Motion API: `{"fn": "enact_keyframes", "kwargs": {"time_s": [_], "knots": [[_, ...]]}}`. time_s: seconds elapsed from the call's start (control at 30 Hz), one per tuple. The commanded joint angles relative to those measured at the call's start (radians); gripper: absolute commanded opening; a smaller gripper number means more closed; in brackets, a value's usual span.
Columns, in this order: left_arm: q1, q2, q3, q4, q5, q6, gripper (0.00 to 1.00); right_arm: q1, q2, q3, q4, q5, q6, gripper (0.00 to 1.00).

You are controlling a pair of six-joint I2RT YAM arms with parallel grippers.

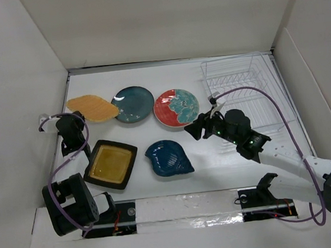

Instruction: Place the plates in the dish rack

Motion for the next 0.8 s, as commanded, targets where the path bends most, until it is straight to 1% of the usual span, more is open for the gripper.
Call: {"fn": "enact_keyframes", "kwargs": {"time_s": [0.0, 0.07, 0.13, 0.2, 0.23, 0.27, 0.3, 0.33, 0.43, 0.47, 0.5, 0.6, 0.77], "knots": [[0.002, -0.047, 0.040, 0.074, 0.050, 0.036, 0.00, 0.007, 0.064, 0.062, 0.066, -0.026, 0.007, 0.66], [0.002, -0.057, 0.040, 0.084, 0.067, 0.039, 0.00, 0.016, 0.117, 0.081, 0.088, -0.043, 0.031, 0.73], [0.002, -0.059, 0.047, 0.082, 0.096, 0.044, 0.00, 0.025, 0.153, 0.119, 0.126, -0.059, 0.074, 0.75], [0.002, -0.062, 0.047, 0.082, 0.120, 0.048, 0.00, 0.039, 0.224, 0.150, 0.190, -0.062, 0.114, 0.80], [0.002, -0.066, 0.044, 0.093, 0.130, 0.047, 0.00, 0.051, 0.255, 0.180, 0.218, -0.063, 0.126, 0.81], [0.002, -0.067, 0.043, 0.093, 0.131, 0.045, 0.00, 0.051, 0.326, 0.199, 0.241, -0.069, 0.139, 0.81], [0.002, -0.067, 0.049, 0.091, 0.171, 0.047, 0.00, 0.051, 0.362, 0.223, 0.267, -0.077, 0.165, 0.82], [0.002, -0.074, 0.055, 0.079, 0.179, 0.053, 0.00, 0.051, 0.399, 0.252, 0.270, -0.085, 0.169, 0.82], [0.002, -0.097, 0.063, 0.059, 0.197, 0.071, 0.00, 0.041, 0.535, 0.386, 0.293, -0.111, 0.215, 0.83], [0.002, -0.105, 0.061, 0.059, 0.200, 0.073, 0.00, 0.041, 0.567, 0.428, 0.293, -0.147, 0.222, 0.83], [0.002, -0.111, 0.058, 0.059, 0.202, 0.074, 0.00, 0.032, 0.625, 0.514, 0.287, -0.163, 0.231, 0.83], [0.002, -0.140, 0.066, 0.051, 0.217, 0.088, 0.00, 0.032, 0.686, 0.629, 0.264, -0.192, 0.228, 0.83], [0.002, -0.204, 0.066, 0.050, 0.246, 0.090, 0.00, 0.009, 0.787, 0.700, 0.247, -0.230, 0.226, 0.84]]}}
